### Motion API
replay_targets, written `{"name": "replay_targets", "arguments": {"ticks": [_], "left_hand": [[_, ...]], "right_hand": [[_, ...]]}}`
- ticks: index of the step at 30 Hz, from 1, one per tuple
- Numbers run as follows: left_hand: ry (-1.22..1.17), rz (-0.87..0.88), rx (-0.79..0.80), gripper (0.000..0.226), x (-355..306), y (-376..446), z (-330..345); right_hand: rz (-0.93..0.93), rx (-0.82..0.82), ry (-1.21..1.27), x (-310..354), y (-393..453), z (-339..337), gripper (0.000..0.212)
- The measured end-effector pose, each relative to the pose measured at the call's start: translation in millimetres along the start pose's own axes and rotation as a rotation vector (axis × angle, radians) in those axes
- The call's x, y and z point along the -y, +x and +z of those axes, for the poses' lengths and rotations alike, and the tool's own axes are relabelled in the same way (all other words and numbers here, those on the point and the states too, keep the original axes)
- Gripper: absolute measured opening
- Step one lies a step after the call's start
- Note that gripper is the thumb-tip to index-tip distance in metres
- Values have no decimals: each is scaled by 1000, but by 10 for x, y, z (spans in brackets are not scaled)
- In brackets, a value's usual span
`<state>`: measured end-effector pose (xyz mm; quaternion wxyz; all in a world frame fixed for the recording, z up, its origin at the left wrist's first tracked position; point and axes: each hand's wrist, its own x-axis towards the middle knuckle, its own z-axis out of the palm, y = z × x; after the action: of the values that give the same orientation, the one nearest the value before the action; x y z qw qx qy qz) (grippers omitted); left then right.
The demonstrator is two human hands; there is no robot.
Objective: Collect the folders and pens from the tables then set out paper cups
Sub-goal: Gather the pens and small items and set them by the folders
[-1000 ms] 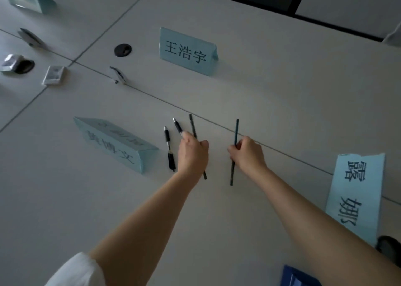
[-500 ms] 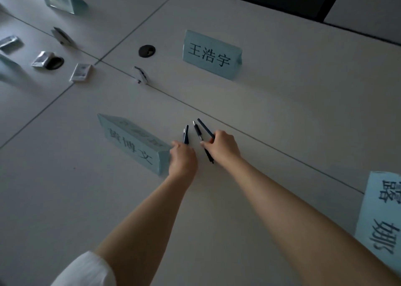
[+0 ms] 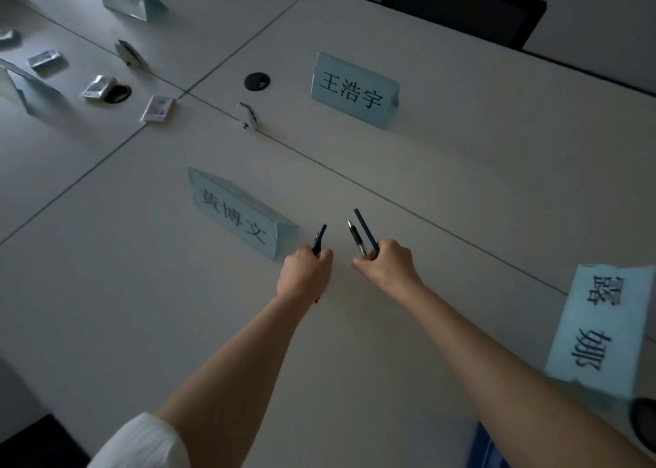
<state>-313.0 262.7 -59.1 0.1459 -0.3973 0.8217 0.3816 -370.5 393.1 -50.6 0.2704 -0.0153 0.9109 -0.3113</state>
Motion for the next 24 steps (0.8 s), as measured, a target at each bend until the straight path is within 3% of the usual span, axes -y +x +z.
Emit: {"name": "replay_targets", "arguments": {"ticks": [11,19,24], "left_hand": [[-519,-62,134,29,1056,-1301,-548],[-883,-105,135,29,2378,-2168,-1627],[-1085,-101,79,27,3451,-2722,-2373]], "right_hand": [[24,107,209,220,-1737,546,33],[-40,189,360,883,-3048,1573,13],[-53,272,465,1413,-3868,2406,15]]}}
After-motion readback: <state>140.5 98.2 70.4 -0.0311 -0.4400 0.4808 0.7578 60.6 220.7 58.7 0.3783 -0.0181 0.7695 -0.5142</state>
